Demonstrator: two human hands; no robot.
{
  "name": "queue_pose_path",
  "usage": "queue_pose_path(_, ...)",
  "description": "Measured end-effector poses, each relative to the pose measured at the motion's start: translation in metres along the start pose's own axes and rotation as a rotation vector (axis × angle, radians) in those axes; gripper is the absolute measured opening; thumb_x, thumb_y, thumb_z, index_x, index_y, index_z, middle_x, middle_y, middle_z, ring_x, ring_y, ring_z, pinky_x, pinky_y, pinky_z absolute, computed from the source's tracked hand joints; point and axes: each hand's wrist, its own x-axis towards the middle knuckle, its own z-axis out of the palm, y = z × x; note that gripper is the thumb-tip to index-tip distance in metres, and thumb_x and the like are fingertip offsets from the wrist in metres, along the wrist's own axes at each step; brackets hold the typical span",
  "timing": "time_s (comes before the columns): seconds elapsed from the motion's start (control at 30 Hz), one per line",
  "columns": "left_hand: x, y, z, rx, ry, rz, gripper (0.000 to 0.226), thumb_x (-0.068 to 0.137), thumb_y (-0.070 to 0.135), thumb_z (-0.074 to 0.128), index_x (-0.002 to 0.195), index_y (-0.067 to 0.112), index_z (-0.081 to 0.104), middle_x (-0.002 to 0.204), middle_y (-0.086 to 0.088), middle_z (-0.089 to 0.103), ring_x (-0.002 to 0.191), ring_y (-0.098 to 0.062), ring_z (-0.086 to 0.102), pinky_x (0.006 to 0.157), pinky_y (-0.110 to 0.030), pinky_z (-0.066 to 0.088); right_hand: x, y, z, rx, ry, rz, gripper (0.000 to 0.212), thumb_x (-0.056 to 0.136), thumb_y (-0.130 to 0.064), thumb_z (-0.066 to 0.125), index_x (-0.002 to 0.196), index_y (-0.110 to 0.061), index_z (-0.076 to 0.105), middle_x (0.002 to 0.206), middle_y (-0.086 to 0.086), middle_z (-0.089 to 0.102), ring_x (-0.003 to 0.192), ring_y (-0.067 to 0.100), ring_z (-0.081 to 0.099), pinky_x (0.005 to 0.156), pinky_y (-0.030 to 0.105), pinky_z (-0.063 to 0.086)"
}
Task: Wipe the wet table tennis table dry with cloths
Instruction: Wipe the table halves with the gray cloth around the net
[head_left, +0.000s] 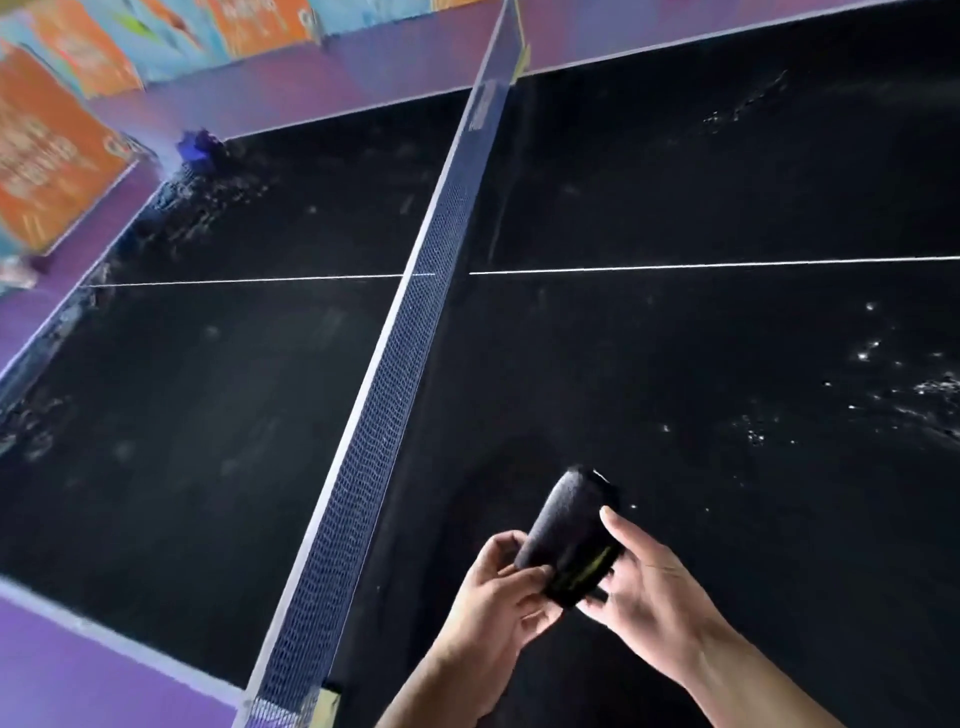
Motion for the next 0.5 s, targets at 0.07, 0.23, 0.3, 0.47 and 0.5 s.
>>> queue_pose_path(0.07,-0.001,-0.005,-0.012,0.022,0.06,-0.026,0.037,0.077,0.008,0.074,0.109,0.01,0.056,0.087,-0.007,0.066,0.073,-0.018,0.062,0.075,-0.031,0.053,0.012,0.006,0.005,-0.017,0.057,-0.017,0.077,0.069,-0.031,0.087,0.138,-0.016,0.056,0.131,0.015,0.065,0.123,0.032,0.061,0.107,0.05,0.044)
queue_pose_path(0.23,0.005,0.032,-0.046,0.453,0.145,0.077,0.017,0.093,0.019,0.07,0.109,0.021,0.07,0.096,0.006,0.076,0.091,-0.006,0.069,0.078,-0.017,0.051,0.049,0.01,0.036,-0.13,0.318,-0.08,0.033,0.096,-0.015,0.057,0.129,-0.019,0.063,0.121,0.013,0.071,0.111,0.029,0.068,0.09,0.045,0.053)
queue_pose_path(0.3,0.004,0.069,-0.07,0.476,0.207,0.265,0.016,0.092,0.013,0.071,0.105,0.022,0.074,0.1,0.009,0.077,0.097,-0.005,0.07,0.082,-0.015,0.05,0.063,0.0,0.058,-0.142,0.389,-0.099,0.028,0.095,-0.012,0.058,0.121,-0.014,0.067,0.12,0.008,0.072,0.105,0.021,0.07,0.089,0.035,0.051)
queue_pose_path(0.47,0.031,0.179,-0.164,0.072,0.455,0.651,0.013,0.08,0.026,0.071,0.088,0.019,0.077,0.104,-0.009,0.075,0.104,-0.019,0.068,0.094,-0.032,0.051,0.093,-0.034,0.121,-0.348,0.424,-0.091,0.021,0.089,-0.015,0.068,0.108,-0.009,0.072,0.099,0.003,0.077,0.09,0.017,0.073,0.085,0.037,0.056)
queue_pose_path(0.5,0.053,0.191,-0.182,0.123,0.543,0.667,0.011,0.087,0.024,0.066,0.09,0.022,0.076,0.105,-0.003,0.075,0.108,-0.017,0.067,0.094,-0.031,0.048,0.102,-0.037,0.13,-0.395,0.43,-0.096,0.022,0.088,-0.014,0.069,0.109,-0.008,0.072,0.101,0.003,0.077,0.093,0.018,0.072,0.091,0.038,0.054)
